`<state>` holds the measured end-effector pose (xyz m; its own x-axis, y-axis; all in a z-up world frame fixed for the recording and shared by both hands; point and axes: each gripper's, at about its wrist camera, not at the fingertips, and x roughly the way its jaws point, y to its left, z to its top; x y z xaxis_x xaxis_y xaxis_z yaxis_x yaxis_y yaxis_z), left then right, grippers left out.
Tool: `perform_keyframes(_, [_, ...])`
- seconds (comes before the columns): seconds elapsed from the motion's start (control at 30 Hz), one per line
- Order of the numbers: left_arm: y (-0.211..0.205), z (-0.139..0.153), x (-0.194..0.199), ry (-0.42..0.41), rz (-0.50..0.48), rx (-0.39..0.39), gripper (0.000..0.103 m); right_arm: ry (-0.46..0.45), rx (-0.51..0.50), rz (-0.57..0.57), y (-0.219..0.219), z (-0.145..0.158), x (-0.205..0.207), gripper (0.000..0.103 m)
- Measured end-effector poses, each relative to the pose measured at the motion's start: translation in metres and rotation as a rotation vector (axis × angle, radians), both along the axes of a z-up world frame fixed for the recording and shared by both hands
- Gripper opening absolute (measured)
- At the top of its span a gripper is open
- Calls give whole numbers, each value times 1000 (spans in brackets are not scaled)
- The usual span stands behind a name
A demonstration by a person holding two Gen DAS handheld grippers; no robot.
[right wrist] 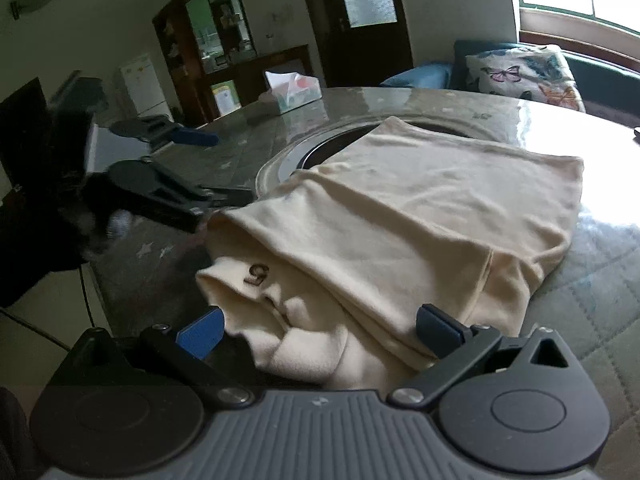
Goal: Fold clothes
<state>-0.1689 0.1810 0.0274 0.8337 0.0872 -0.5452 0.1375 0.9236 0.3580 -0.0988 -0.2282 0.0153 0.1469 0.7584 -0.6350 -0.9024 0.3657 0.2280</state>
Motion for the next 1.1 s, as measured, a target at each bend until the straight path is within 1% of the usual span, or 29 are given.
perform_keyframes(0.13, [-15,-2,-26,0,-114,55,103,-8,-1,9,-4,6,-1,103])
perform_keyframes(0.2, [-24,-6,-37,3,-170,74,103,-34,-8,16,-7,10,-5,103])
perform_keyframes(0.37, [-50,-19,-49,-18,-302,136,102,-118,-64,21,-15,15,-14,103])
perform_keyframes(0.43, [-61,-25,-54,-26,-354,160,93,-138,-78,22,-17,15,-17,103])
perform_keyframes(0.47, [-65,-27,-56,-29,-379,170,91,-154,-91,26,-18,14,-19,103])
perform_keyframes(0.53, [-70,-30,-55,-34,-405,165,78,-183,-113,36,-18,13,-24,103])
perform_keyframes(0.57, [-70,-28,-52,-33,-406,150,73,-196,-120,43,-18,12,-26,103])
perform_keyframes(0.6, [-70,-26,-49,-33,-407,135,60,-209,-126,49,-18,11,-28,103])
perform_keyframes(0.63, [-70,-24,-47,-32,-408,120,43,-223,-130,54,-18,10,-30,103])
perform_keyframes(0.67, [-70,-22,-44,-32,-409,105,35,-240,-133,57,-17,9,-32,103])
perform_keyframes(0.7, [-69,-21,-41,-31,-410,90,23,-261,-136,60,-16,9,-34,103])
perform_keyframes(0.73, [-69,-19,-38,-31,-411,75,17,-281,-139,63,-16,9,-36,103])
perform_keyframes(0.87, [-69,-11,-28,-29,-415,15,12,-370,-154,67,-12,10,-44,103])
perform_keyframes(0.9, [-69,-9,-25,-28,-416,0,11,-396,-159,66,-11,10,-45,99])
perform_keyframes(0.93, [-69,-7,-22,-28,-415,-17,10,-418,-162,66,-8,10,-45,93])
perform_keyframes(0.97, [-67,-4,-17,-27,-404,-42,10,-440,-165,65,-5,9,-46,90])
perform_keyframes(1.07, [-62,4,-2,-28,-370,-93,10,-459,-187,59,4,5,-42,78])
perform_keyframes(1.1, [-61,5,2,-30,-366,-101,10,-457,-186,56,6,4,-40,66])
